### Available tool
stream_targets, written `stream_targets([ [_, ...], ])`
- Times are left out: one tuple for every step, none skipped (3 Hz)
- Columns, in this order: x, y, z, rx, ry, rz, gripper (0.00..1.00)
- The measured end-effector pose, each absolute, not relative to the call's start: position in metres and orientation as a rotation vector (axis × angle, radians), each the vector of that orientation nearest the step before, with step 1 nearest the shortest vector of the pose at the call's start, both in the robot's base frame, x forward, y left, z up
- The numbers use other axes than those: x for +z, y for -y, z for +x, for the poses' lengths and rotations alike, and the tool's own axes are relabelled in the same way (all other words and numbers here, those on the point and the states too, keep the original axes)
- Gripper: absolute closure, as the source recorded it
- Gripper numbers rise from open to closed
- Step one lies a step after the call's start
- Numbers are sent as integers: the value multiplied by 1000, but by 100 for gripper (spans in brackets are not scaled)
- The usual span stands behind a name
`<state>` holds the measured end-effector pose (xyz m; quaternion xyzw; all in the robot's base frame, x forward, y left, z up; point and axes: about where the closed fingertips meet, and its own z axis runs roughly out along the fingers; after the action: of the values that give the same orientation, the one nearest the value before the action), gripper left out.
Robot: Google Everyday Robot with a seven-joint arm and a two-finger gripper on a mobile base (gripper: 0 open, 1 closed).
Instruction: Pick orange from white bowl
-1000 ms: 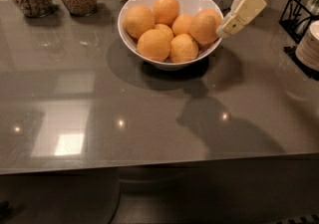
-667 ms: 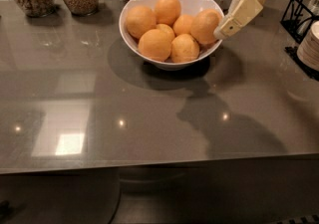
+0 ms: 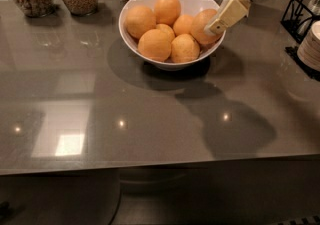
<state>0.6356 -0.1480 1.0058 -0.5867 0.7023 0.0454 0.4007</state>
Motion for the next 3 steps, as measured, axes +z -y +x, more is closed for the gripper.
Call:
stream_targets([
  [990, 142, 645, 139, -1795, -1498, 33],
  [971, 140, 653, 162, -1821, -1507, 27],
  [955, 142, 660, 170, -1844, -1511, 21],
])
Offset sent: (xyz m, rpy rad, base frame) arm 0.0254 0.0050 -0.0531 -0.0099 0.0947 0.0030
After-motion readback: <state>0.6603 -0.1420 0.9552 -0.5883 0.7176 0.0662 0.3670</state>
